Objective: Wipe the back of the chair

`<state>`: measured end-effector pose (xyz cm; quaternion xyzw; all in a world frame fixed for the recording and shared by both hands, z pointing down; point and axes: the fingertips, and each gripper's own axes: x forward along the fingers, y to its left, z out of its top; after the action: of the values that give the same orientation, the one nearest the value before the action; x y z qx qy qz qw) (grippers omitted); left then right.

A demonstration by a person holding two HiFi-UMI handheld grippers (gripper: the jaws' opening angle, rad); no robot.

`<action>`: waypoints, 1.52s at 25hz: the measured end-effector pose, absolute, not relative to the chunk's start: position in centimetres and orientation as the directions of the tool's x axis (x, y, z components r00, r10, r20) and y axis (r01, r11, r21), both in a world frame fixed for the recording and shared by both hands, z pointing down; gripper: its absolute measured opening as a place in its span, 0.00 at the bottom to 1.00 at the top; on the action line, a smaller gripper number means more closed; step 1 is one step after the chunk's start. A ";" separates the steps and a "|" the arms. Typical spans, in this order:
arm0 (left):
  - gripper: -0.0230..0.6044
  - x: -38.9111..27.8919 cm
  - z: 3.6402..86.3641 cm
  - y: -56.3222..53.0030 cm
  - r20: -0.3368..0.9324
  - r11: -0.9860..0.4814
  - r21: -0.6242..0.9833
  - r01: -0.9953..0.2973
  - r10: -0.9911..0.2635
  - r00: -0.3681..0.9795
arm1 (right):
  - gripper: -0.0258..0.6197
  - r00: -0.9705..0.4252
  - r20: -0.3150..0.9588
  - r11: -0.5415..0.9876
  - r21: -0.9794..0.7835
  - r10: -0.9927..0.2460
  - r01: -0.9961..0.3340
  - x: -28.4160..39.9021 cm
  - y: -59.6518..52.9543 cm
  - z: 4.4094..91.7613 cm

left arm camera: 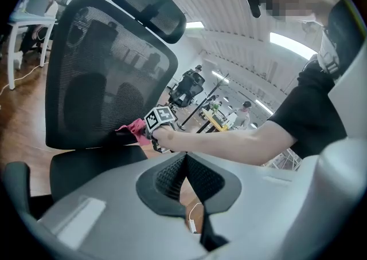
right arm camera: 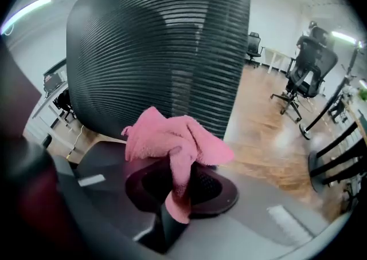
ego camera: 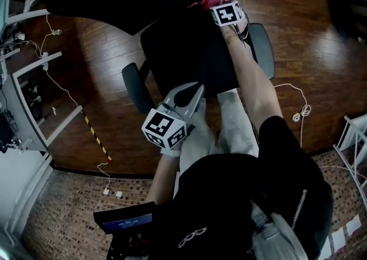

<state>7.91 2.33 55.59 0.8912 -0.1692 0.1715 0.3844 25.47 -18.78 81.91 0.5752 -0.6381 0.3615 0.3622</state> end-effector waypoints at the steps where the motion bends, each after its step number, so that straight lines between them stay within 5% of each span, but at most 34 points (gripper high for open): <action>1: 0.02 8.6 55.5 2.6 0.431 -0.654 0.628 -0.422 -0.159 0.888 | 0.12 -0.074 0.876 0.065 -0.049 -0.476 -0.997 26.0 -18.7 81.8; 10: 0.02 11.5 54.0 3.8 0.393 -0.689 0.634 -0.351 -0.104 0.914 | 0.12 -0.076 0.818 -0.078 -0.147 -0.571 -0.986 28.1 -18.6 78.5; 20: 0.02 8.6 53.2 3.2 0.379 -0.680 0.622 -0.388 -0.173 0.909 | 0.11 0.094 0.713 -0.218 -0.084 -0.695 -0.972 32.6 -20.2 72.7; 38: 0.02 -3.7 52.3 2.7 0.369 -0.629 0.612 -0.480 -0.310 0.876 | 0.11 -0.088 0.686 0.086 -0.037 -0.722 -0.996 11.0 -26.3 68.7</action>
<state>-3.69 2.70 52.29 0.8953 -0.2204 0.1149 0.3698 10.95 -26.33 68.71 0.6229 -0.6894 0.2624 0.2604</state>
